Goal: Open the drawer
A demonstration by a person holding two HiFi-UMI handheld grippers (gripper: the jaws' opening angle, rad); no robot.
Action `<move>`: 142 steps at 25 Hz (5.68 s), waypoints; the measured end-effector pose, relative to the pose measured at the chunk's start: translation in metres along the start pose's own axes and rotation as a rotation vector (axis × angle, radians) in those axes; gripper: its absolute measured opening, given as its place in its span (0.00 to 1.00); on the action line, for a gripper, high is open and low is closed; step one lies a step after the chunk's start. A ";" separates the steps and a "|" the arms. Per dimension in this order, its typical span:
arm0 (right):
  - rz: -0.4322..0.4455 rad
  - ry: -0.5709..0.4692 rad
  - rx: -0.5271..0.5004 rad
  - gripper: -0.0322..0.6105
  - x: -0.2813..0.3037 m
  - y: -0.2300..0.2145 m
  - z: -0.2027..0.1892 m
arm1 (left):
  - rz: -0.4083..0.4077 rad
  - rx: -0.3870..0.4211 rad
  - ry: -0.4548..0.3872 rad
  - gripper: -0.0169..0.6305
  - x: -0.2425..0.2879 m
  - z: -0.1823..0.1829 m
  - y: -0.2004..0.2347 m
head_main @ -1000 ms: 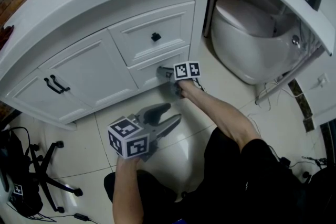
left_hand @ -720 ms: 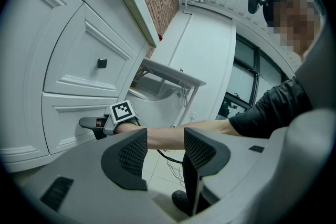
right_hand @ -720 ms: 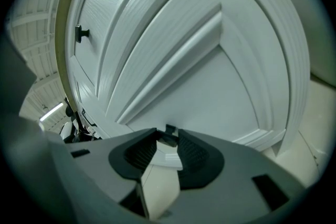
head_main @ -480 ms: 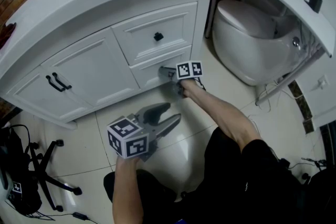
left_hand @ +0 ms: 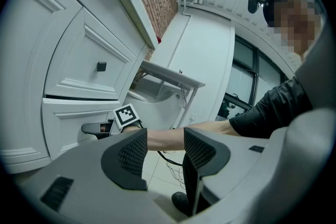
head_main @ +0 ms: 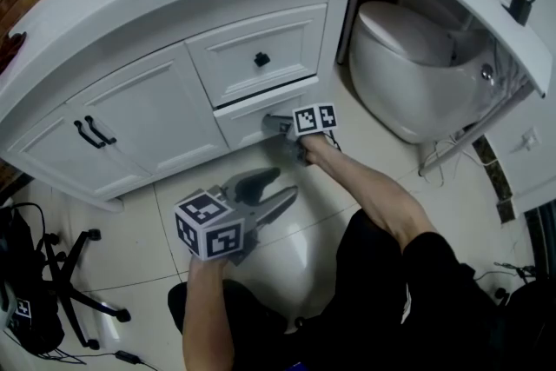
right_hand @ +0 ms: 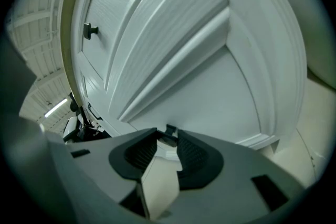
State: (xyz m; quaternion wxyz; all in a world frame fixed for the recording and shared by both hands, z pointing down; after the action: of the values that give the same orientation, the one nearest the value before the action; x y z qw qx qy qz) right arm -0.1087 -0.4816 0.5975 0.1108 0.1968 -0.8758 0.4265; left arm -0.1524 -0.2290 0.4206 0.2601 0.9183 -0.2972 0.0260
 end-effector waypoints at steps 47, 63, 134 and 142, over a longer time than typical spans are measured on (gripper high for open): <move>-0.109 0.229 -0.181 0.26 -0.053 0.037 -0.056 | 0.008 0.030 0.001 0.36 -0.027 -0.018 -0.061; -0.139 0.275 -0.226 0.26 -0.071 0.046 -0.074 | 0.001 0.044 -0.002 0.36 -0.036 -0.025 -0.084; -0.181 0.370 -0.314 0.25 -0.110 0.069 -0.114 | -0.038 0.096 -0.017 0.36 -0.047 -0.034 -0.147; -0.196 0.355 -0.301 0.26 -0.110 0.070 -0.115 | -0.032 0.096 -0.022 0.36 -0.052 -0.035 -0.148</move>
State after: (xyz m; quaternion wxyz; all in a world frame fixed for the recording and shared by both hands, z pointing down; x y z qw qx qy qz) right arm -0.0377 -0.3237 0.5792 0.3319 0.1840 -0.8730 0.3065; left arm -0.1086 -0.0827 0.3719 0.2130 0.9345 -0.2839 0.0262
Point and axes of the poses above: the fingertips, and each gripper's own axes: x forward along the fingers, y to its left, z out of its top, the point moved 7 cm from there along -x, backward along the fingers, and after that the axes turned 1 degree about -z, right-handed, at the moved point
